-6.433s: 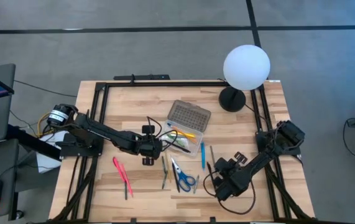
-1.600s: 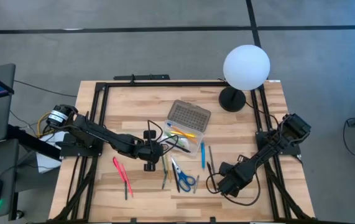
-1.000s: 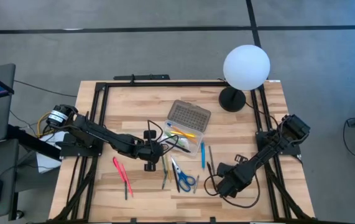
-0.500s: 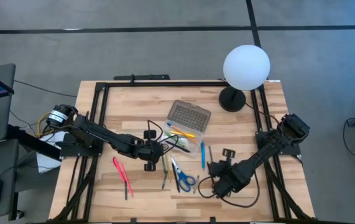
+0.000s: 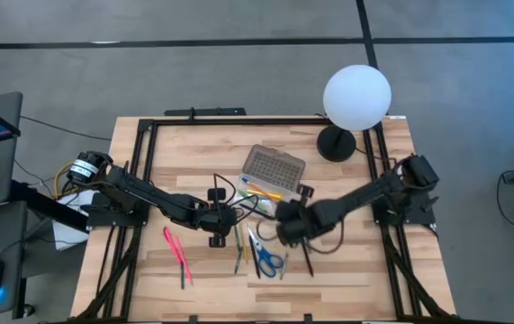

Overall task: Pick & place school supplies into a supply box
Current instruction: Put the green crayon into the gray supply box, then put the pink pen into the gray supply box

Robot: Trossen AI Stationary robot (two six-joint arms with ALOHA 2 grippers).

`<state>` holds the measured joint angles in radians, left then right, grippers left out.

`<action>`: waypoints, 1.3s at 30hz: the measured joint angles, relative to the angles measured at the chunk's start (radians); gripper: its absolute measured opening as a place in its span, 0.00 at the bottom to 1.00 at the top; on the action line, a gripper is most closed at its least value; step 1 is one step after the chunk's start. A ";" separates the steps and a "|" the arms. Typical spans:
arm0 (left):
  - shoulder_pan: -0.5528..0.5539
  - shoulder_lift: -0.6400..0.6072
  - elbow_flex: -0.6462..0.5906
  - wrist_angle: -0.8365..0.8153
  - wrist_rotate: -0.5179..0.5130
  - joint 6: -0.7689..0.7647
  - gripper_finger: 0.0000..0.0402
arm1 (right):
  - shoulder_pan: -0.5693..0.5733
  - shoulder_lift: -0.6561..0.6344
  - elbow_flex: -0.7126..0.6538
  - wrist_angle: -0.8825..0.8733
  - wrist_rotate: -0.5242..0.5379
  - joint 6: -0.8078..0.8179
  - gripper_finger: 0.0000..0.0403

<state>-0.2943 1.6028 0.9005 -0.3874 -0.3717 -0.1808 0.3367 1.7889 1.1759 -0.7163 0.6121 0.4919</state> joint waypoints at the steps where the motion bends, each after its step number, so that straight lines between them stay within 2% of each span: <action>1: 0.000 0.000 0.000 -0.009 0.000 -0.003 0.28 | -0.017 0.000 0.000 0.003 0.000 -0.009 0.02; 5: -0.008 0.000 0.000 -0.067 -0.015 -0.033 0.28 | -0.080 0.000 0.000 0.021 -0.005 -0.042 0.02; 12: -0.051 0.000 0.000 -0.196 -0.213 -0.106 0.28 | -0.142 -0.002 0.000 0.149 -0.023 -0.158 0.02; 18: -0.090 0.000 -0.001 -0.233 -0.229 -0.130 0.28 | -0.170 -0.002 0.000 0.188 -0.154 -0.213 0.06; 27: -0.125 0.000 -0.001 -0.229 -0.230 -0.145 0.28 | -0.204 -0.002 0.000 0.196 -0.159 -0.225 0.24; 32: -0.136 0.000 -0.001 -0.228 -0.215 -0.134 0.28 | -0.186 -0.002 0.000 0.201 -0.126 -0.276 0.35; 39: -0.161 0.000 -0.001 -0.232 -0.091 -0.144 0.28 | -0.071 -0.002 0.000 0.198 0.071 -0.389 0.39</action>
<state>-0.4552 1.6028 0.8997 -0.6198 -0.4627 -0.3252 0.2658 1.7874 1.1759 -0.5187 0.6832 0.1031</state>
